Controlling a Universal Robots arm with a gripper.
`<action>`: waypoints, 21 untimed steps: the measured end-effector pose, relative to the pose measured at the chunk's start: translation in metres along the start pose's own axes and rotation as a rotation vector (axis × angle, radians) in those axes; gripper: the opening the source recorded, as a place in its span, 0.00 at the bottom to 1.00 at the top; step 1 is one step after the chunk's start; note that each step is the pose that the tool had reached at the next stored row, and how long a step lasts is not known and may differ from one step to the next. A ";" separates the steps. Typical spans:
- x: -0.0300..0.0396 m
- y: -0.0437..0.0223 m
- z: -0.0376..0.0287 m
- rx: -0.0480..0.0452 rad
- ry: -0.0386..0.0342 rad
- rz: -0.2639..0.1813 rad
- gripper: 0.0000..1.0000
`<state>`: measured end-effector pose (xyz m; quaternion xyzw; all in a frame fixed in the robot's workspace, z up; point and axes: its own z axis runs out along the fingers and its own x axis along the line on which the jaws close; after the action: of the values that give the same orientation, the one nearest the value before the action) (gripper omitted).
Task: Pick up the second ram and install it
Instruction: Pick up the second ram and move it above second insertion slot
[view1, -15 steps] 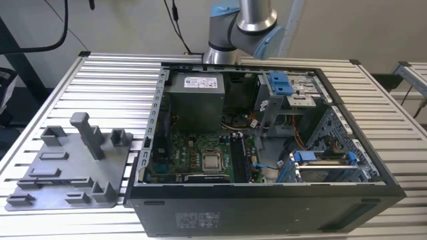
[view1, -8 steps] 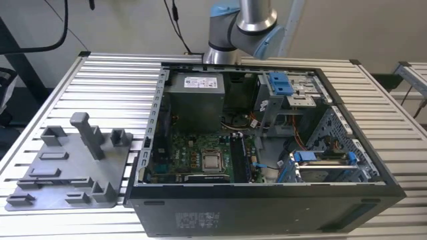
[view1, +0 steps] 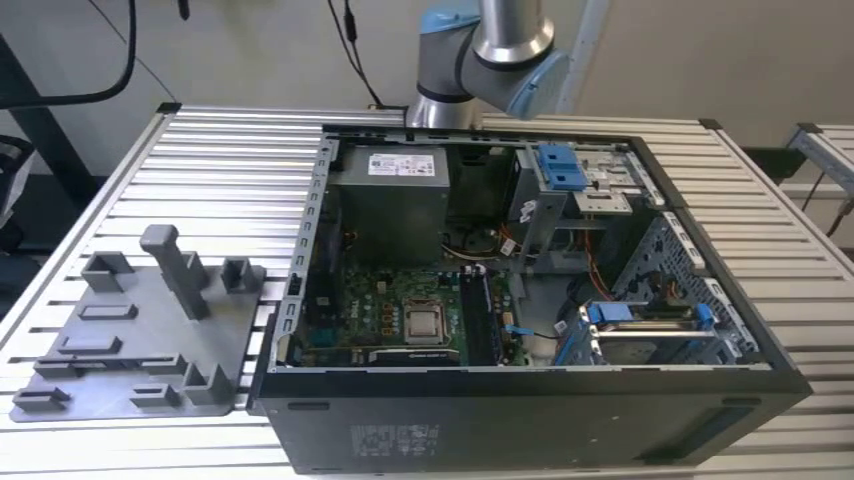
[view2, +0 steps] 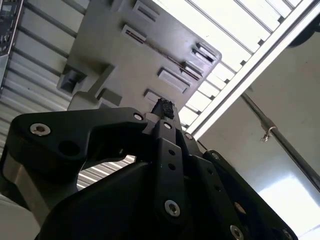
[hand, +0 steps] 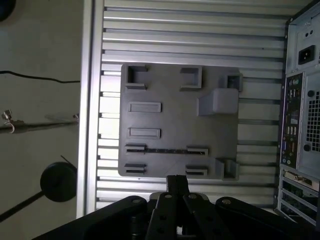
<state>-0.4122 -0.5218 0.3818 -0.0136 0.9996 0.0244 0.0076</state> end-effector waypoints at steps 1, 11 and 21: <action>0.0000 0.0000 0.0000 0.0000 0.0002 -0.001 0.11; 0.0000 0.0000 0.0000 -0.0006 0.0029 -0.056 0.11; 0.0000 0.0003 -0.0001 -0.0007 0.0055 -0.108 0.11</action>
<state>-0.4123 -0.5216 0.3819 -0.0675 0.9974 0.0243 0.0062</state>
